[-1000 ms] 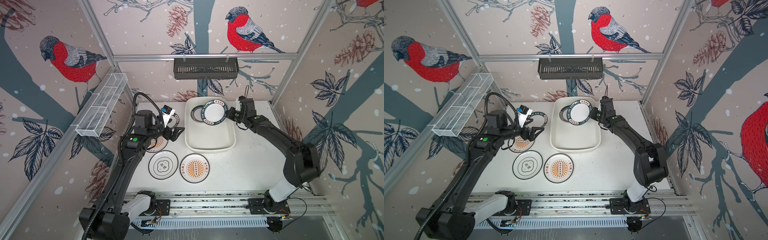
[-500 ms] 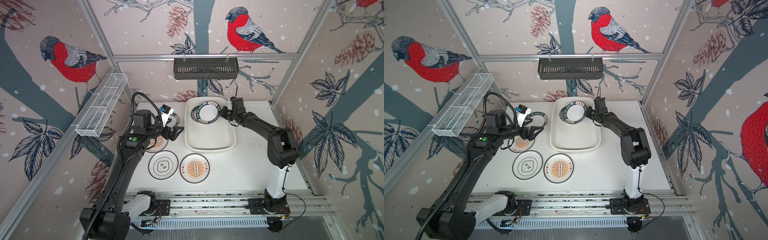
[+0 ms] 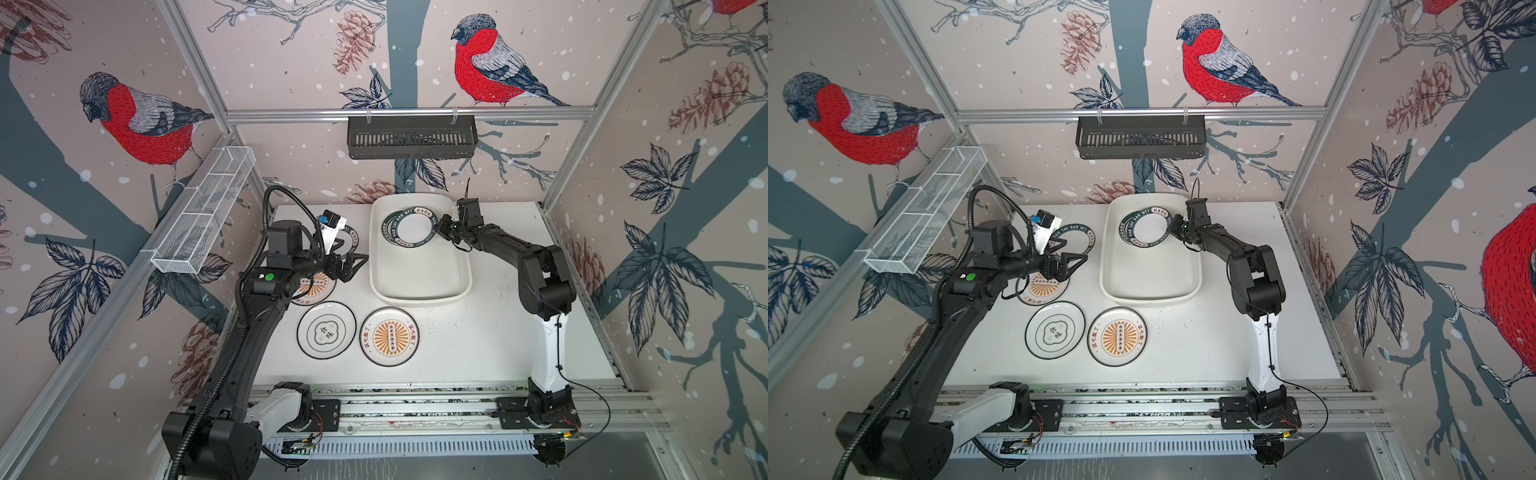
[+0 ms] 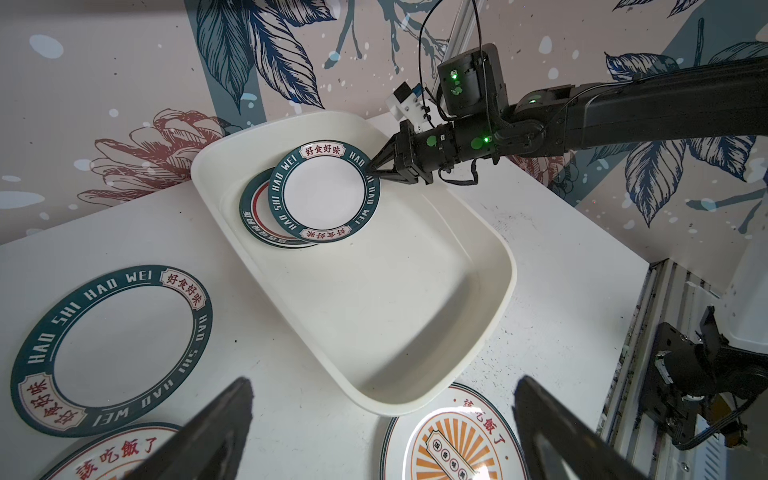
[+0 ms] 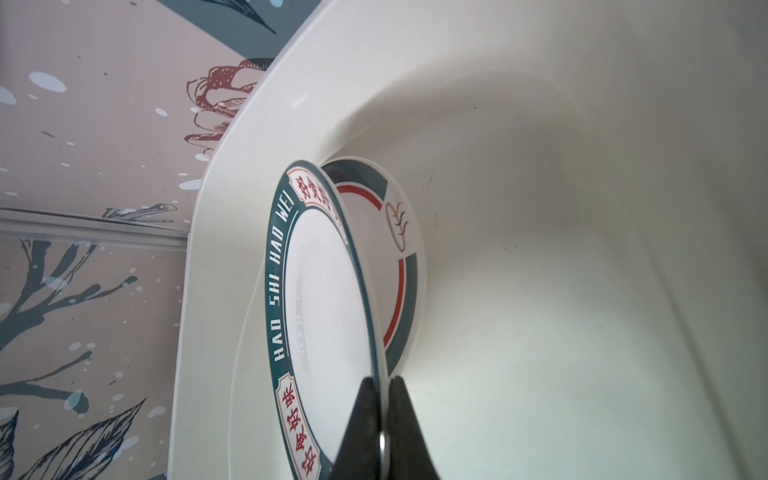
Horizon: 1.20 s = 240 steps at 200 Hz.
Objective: Place the plates into the plastic bin on the countertop
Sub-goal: 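Lower the green-rimmed plate onto the plates in the bin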
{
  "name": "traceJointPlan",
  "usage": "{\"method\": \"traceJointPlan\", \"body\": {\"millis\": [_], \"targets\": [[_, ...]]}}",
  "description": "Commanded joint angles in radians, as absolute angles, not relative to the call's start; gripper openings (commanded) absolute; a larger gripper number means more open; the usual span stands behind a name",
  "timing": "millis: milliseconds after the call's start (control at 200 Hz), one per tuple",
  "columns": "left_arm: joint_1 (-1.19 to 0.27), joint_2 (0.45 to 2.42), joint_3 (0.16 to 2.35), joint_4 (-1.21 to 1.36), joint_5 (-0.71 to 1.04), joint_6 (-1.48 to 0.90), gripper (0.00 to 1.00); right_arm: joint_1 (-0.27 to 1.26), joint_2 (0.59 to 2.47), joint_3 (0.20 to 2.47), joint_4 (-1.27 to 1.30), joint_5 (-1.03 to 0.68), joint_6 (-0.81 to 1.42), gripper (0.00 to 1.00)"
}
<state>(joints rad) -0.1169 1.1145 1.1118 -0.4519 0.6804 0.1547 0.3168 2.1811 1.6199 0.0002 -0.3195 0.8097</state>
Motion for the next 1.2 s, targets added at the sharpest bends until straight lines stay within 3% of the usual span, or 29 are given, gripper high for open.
{"method": "traceJointPlan", "body": {"millis": [0, 1196], "targets": [[-0.115, 1.117, 1.113, -0.431, 0.699, 0.153, 0.97, 0.314, 2.196, 1.643, 0.057, -0.325, 0.831, 0.01], [-0.112, 1.138, 1.118, -0.425, 0.709, 0.160, 0.97, 0.321, 2.337, 1.785, 0.005, -0.375, 0.853, 0.08]]}}
